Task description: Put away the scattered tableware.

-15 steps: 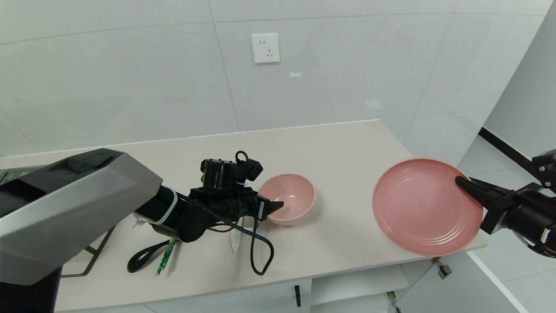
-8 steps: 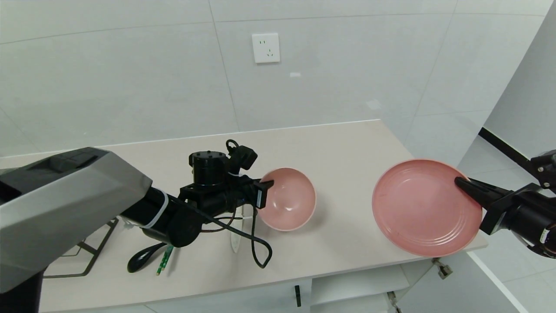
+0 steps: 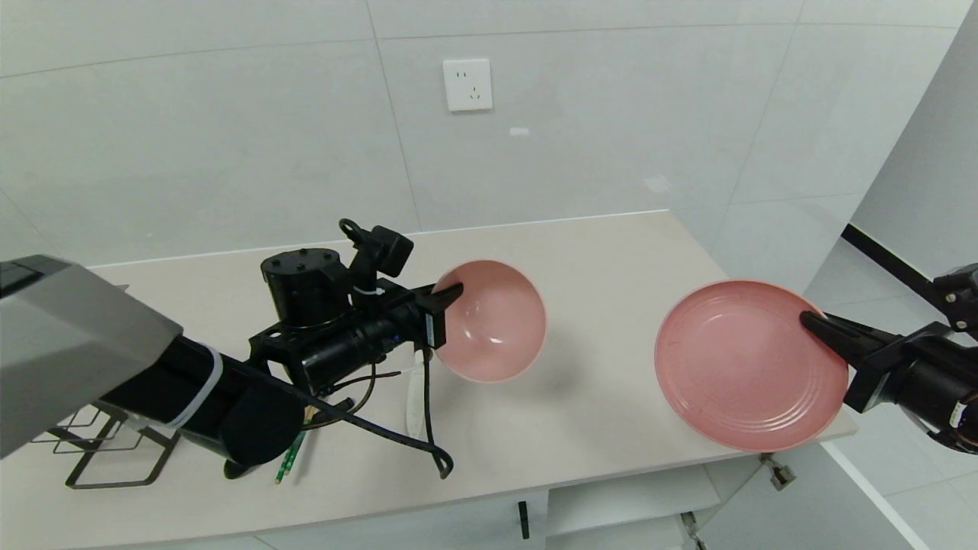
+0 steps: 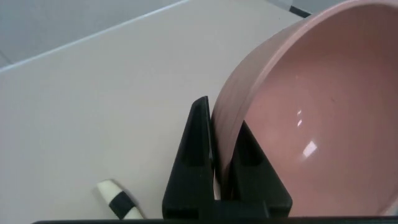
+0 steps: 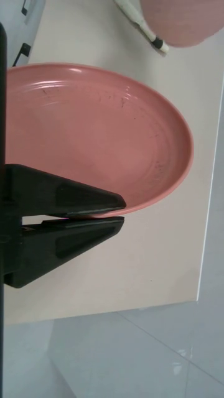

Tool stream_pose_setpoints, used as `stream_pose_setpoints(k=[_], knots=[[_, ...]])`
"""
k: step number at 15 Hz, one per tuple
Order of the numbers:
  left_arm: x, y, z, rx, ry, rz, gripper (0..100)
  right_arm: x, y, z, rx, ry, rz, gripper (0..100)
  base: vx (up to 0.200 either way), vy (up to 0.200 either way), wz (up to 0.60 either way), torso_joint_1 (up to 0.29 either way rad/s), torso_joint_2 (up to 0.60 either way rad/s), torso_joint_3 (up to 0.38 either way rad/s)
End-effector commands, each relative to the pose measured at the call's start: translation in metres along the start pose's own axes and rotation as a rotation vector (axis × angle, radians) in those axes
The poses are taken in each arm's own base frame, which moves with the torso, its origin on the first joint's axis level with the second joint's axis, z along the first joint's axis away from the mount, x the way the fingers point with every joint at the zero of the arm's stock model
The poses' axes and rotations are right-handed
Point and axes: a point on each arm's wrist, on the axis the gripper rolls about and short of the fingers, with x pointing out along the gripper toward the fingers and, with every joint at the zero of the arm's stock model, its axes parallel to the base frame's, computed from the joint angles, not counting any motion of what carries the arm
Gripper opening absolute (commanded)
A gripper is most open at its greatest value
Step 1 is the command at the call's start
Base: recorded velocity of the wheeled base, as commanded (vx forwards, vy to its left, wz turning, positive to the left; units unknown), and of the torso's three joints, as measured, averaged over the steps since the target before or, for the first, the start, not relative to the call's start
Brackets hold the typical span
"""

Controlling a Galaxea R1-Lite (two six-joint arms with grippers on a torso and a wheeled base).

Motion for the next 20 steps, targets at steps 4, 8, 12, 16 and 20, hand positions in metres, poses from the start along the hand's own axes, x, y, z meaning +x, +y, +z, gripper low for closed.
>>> stream_pose_setpoints(k=[4, 8, 12, 16, 20], knots=[[-0.041, 0.006, 0.026, 0.028, -0.109, 0.045, 0, -0.001, 0.0, 0.007, 0.002, -0.033, -0.005, 0, 0.0, 0.0, 0.0, 0.0, 0.0, 0.0], [-0.083, -0.008, 0.016, -0.026, -0.111, 0.043, 0, -0.002, -0.003, 0.037, 0.042, -0.159, -0.011, 0, 0.0, 0.0, 0.0, 0.0, 0.0, 0.0], [-0.11, -0.016, 0.011, -0.067, -0.114, 0.042, 0, -0.002, 0.014, 0.036, 0.021, -0.155, 0.07, 0, 0.0, 0.0, 0.0, 0.0, 0.0, 0.0], [-0.12, -0.021, 0.001, -0.075, -0.109, 0.038, 0, -0.004, 0.016, 0.022, 0.026, -0.139, 0.068, 0, 0.0, 0.0, 0.0, 0.0, 0.0, 0.0], [-0.129, -0.035, 0.019, -0.113, -0.249, -0.011, 0, 0.003, 0.013, 0.013, 0.022, -0.178, 0.058, 0, 0.0, 0.0, 0.0, 0.0, 0.0, 0.0]])
